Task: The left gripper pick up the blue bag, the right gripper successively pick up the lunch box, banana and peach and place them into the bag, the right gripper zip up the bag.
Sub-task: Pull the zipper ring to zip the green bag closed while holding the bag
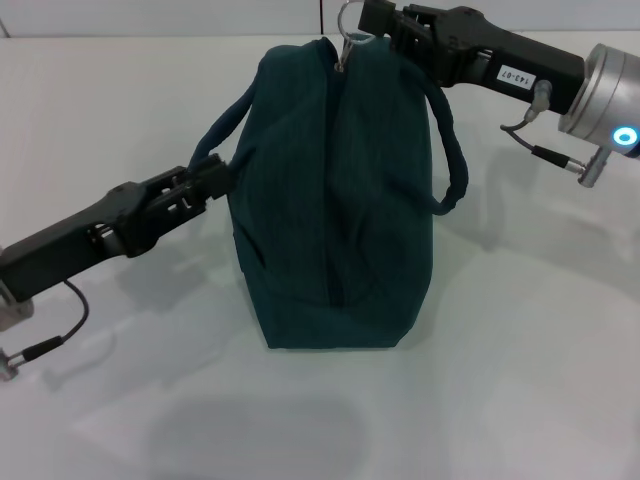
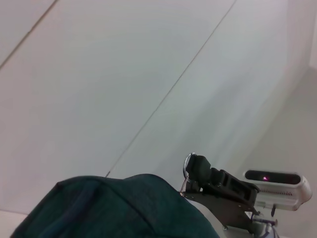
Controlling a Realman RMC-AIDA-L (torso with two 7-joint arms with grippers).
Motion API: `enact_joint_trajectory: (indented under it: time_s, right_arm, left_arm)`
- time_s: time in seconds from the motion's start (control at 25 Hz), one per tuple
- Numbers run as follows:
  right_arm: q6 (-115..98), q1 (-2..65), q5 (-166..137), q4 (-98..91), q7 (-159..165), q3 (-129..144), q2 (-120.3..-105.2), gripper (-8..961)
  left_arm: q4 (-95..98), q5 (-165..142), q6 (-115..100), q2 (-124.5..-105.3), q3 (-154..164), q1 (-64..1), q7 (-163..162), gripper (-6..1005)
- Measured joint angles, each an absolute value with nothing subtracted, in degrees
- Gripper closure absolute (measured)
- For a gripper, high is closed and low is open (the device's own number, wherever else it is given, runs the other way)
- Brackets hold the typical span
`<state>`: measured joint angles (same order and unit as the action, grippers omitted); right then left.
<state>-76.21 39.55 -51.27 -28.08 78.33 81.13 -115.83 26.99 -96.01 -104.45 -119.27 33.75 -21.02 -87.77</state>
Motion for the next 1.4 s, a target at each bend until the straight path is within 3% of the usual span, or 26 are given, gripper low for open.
enact_joint_trajectory:
  time_s: [0.12,0.32,0.44,1.4]
  right_arm:
    - [-76.23,39.54,-51.3,-28.18,78.26,81.12,-115.74,881]
    - [-76.44,39.26,-51.33,-28.21,77.71,81.12,-115.67,880]
    - [-76.92,39.14,-51.33,-28.2,77.27,81.11,-115.6,880]
    - [-78.13,40.23,-51.44,-28.51,76.81,84.01,-116.02,875]
  left_arm:
    - [26.37,-96.17,-104.42,-119.27,33.84,-22.17,-89.96,778]
    - [25.95,-96.98,-104.2,-119.23,33.84,-22.72,-92.67,578]
    - [26.07,-97.12,-103.41,-119.22,33.84,-22.23,-92.85,337]
    - [25.57,-99.25,-102.01,-119.59,36.13,-23.29,-91.0,325]
